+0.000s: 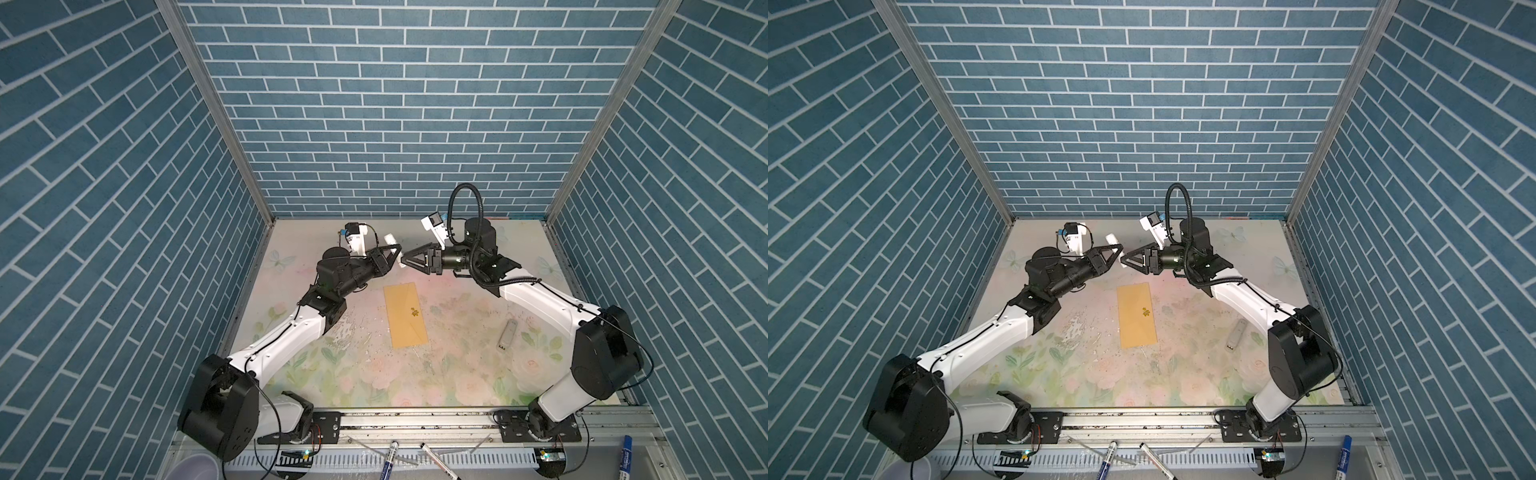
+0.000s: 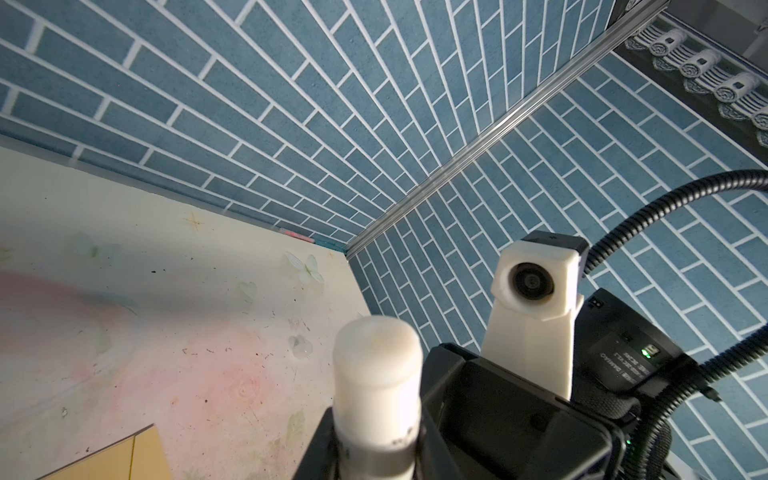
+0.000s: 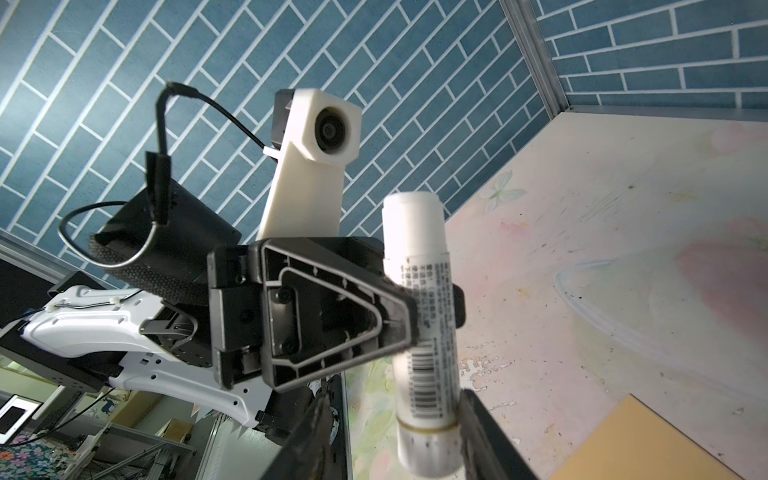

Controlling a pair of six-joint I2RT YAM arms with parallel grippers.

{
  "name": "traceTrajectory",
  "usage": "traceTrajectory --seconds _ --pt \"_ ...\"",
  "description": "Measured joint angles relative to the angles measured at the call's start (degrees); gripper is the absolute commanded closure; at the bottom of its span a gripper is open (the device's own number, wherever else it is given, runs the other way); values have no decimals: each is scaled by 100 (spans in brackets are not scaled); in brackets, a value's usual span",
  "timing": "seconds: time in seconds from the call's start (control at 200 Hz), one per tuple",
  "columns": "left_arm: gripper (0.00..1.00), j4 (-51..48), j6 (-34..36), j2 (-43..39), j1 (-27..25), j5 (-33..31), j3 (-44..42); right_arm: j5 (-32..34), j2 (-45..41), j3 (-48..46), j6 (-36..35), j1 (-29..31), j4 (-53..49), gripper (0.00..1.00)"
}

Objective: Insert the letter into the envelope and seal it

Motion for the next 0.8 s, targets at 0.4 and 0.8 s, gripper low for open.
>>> traceTrajectory --seconds 0.4,0.8 --pt "100 11 -46 0 0 7 2 -39 164 0 7 13 -13 63" --pt "100 46 -149 24 2 24 11 122 170 0 -63 33 -136 100"
